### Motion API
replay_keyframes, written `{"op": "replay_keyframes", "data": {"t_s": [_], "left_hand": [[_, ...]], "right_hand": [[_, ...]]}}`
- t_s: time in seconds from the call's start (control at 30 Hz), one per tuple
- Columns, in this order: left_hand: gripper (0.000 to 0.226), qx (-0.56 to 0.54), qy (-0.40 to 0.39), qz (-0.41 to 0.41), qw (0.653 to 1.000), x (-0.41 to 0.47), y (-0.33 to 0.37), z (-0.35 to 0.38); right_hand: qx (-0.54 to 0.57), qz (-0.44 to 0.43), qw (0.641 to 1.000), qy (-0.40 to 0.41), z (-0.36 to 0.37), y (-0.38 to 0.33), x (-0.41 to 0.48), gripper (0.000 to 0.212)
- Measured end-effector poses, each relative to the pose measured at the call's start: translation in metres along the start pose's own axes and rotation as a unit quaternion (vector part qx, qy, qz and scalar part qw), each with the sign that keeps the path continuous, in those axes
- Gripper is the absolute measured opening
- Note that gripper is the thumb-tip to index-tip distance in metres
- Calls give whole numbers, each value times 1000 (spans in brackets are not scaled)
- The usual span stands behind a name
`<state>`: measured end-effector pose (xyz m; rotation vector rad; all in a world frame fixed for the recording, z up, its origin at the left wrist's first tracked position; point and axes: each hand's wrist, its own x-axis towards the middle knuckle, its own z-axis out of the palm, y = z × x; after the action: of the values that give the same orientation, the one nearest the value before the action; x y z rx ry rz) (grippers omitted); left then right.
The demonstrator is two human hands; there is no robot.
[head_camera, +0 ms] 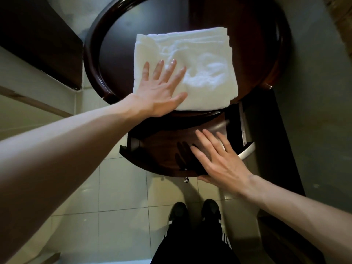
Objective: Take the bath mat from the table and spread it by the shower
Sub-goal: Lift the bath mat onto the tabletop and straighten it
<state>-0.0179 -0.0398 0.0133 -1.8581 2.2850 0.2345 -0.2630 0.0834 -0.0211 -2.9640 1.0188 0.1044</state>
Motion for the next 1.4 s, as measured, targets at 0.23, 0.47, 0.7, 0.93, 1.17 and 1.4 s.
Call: {"op": "replay_keyframes", "data": {"t_s": [0.23, 0.47, 0.7, 0.93, 1.17, 1.4], "left_hand": [[78, 4, -5, -4, 1000, -1, 4, -2], [78, 2, 5, -2, 1000, -2, 3, 0], [74, -2, 19, 0, 1000, 0, 3, 4], [73, -7, 25, 1, 1000, -2, 5, 3], [71, -6, 22, 2, 1000, -2, 7, 1], [72, -2, 26, 3, 1000, -2, 7, 2]], "right_hand": [[-69, 44, 995, 61, 0, 19, 27, 100], [-101, 99, 985, 102, -2, 33, 63, 105], [-136, 95, 977, 137, -3, 51, 93, 89], [-153, 93, 969, 170, 7, 50, 99, 79], [-170, 106, 965, 166, 4, 49, 107, 74], [-172, 109, 962, 181, 6, 49, 108, 66]]}}
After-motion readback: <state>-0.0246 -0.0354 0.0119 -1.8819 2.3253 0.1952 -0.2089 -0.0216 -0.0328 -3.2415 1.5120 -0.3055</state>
